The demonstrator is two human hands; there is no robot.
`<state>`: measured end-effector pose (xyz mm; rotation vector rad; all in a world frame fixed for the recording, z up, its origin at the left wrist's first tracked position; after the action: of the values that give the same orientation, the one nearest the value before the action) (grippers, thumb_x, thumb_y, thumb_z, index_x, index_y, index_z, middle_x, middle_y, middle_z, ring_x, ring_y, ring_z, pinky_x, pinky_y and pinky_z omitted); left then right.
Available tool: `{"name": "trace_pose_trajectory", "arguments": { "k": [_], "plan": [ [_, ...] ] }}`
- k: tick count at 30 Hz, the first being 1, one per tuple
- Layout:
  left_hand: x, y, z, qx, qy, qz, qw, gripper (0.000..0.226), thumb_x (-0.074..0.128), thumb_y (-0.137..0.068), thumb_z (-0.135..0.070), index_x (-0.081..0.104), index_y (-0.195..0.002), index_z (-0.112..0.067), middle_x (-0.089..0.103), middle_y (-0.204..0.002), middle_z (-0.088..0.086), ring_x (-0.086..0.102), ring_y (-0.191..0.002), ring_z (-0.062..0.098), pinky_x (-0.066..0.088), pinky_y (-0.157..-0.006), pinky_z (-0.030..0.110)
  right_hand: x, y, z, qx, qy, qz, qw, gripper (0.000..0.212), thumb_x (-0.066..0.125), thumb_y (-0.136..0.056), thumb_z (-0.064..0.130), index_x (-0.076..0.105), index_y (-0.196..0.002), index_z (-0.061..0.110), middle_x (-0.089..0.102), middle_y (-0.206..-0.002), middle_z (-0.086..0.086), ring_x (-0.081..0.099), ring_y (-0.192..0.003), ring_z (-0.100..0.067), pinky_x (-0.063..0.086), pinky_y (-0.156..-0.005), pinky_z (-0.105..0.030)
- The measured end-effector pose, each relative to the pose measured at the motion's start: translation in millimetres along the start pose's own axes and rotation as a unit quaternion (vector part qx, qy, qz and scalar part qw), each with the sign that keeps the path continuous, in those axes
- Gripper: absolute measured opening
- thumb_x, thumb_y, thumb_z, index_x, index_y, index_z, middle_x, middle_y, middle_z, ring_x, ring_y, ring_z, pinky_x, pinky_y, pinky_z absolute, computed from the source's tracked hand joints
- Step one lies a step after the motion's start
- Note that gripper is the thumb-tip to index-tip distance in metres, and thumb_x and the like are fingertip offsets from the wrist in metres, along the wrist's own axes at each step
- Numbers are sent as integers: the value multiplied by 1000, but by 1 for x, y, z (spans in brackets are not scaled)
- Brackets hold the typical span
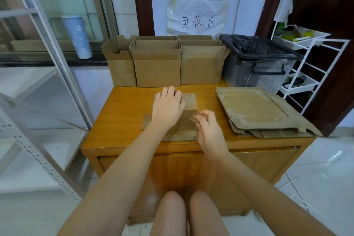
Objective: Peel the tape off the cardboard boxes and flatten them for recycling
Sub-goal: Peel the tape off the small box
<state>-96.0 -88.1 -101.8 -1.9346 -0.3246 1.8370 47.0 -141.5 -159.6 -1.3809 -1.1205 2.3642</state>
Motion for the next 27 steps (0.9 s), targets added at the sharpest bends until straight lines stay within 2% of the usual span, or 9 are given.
{"name": "trace_pose_trajectory", "arguments": {
  "k": [4,7,9,12,15,19,23,27],
  "plan": [
    [-1,1,-1,0,0,0,1000,36,29,-102,-34,53,-121,-14,50,-127,6,45,-114,20,38,-95,32,0,-1,-1,7,-8,36,999,39,67,-81,-6,59,-119,0,56,-114,-13,63,-87,-20,55,-72,-25],
    [0,2,-1,4,-6,3,1000,36,29,-102,-34,52,-120,-14,50,-127,6,45,-113,21,38,-93,32,-6,-4,1,-16,-1,10,1000,39,73,-77,-5,63,-114,0,63,-102,-11,64,-78,-20,57,-61,-29],
    [0,1,0,5,-11,5,1000,36,28,-102,-33,52,-120,-14,50,-127,7,45,-113,21,38,-93,32,-13,-6,1,11,-9,-26,1000,36,75,-78,4,63,-111,3,67,-95,-8,65,-77,-19,56,-59,-30],
    [-1,1,0,2,-10,5,1000,36,28,-102,-33,51,-121,-13,49,-128,7,45,-114,22,38,-93,33,-19,-11,-3,61,-50,-68,995,23,76,-79,12,64,-98,6,67,-95,-7,63,-77,-15,53,-64,-27],
    [0,1,-1,3,-15,2,1000,36,28,-102,-33,51,-120,-13,49,-127,7,45,-113,22,38,-93,32,-17,-10,-7,65,-92,-85,990,16,71,-84,12,68,-98,4,60,-104,-7,60,-83,-13,52,-71,-22],
    [0,2,0,5,-16,-3,1000,35,28,-102,-33,52,-119,-13,50,-126,7,45,-112,22,38,-91,32,-11,-5,-4,18,-85,-78,993,22,69,-85,8,68,-105,0,61,-100,-10,60,-88,-17,56,-75,-30],
    [0,1,-1,2,-18,2,1000,36,28,-102,-34,50,-122,-14,49,-129,7,44,-115,21,38,-96,32,-2,-5,4,31,-33,-57,997,40,81,-74,17,66,-108,2,61,-106,-11,59,-97,-20,50,-81,-23],
    [0,2,-2,-2,-22,6,1000,36,28,-102,-33,50,-123,-14,48,-132,8,43,-118,22,37,-97,33,2,-13,6,24,-12,-91,996,29,82,-71,8,67,-96,3,63,-96,-11,62,-88,-22,49,-75,-24]
  ]
}}
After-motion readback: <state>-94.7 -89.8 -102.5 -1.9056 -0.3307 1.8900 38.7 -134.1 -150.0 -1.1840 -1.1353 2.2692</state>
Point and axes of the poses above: each hand's wrist, its own y-axis away from the middle knuckle, its own x-axis out of the palm, z = x × y, the point moved 2 cm from there along -y, towards the middle knuckle
